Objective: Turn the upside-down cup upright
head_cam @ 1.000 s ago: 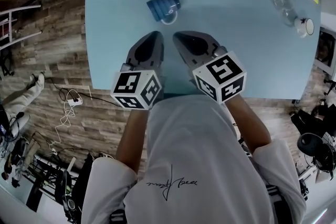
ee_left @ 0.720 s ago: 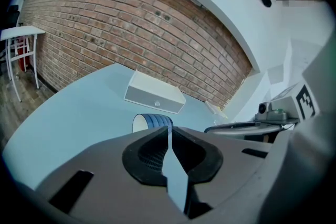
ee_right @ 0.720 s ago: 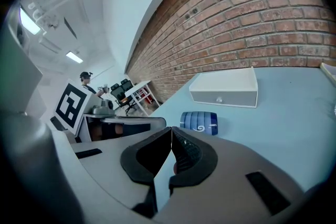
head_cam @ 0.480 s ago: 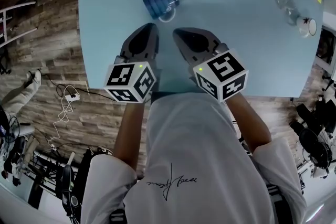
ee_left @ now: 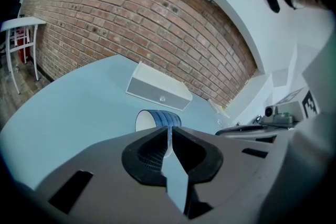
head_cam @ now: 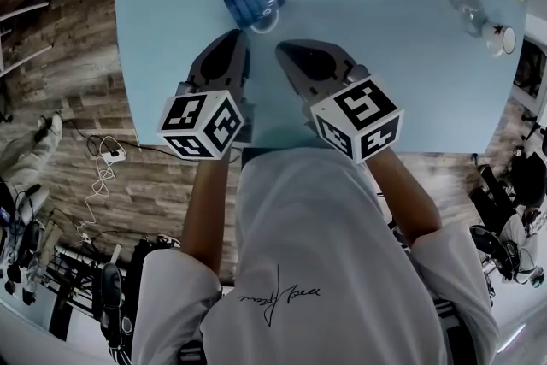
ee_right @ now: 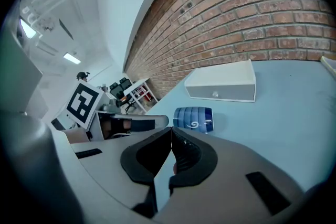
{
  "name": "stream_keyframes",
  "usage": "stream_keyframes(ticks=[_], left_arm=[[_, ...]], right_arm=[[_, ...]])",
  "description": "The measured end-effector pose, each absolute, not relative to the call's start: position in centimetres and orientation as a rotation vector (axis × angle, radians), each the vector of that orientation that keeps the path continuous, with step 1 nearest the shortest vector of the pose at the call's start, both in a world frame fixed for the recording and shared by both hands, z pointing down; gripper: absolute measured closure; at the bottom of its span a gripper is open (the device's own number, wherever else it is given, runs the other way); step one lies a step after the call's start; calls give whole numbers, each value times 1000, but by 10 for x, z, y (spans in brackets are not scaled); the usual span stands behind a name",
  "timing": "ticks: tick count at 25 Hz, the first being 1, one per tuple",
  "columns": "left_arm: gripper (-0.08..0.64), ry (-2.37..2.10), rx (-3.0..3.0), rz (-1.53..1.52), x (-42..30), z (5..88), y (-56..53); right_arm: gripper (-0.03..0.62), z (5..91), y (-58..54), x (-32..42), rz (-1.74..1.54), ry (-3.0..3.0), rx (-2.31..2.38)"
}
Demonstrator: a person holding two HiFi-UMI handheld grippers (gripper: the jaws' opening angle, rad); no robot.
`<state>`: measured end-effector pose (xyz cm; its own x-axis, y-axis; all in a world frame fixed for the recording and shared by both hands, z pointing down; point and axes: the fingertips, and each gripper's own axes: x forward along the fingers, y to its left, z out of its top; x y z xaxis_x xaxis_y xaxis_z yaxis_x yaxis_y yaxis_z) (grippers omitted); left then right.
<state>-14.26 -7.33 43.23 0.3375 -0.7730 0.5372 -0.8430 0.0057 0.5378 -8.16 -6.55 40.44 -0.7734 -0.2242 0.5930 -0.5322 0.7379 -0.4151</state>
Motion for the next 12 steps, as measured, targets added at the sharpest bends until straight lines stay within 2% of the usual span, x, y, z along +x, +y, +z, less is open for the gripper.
stream_keyframes(ticks=[12], left_arm=[[539, -1408, 1708, 91, -151, 448, -78]], right_arm=[[571, 411, -67, -81, 811, -2403, 577]])
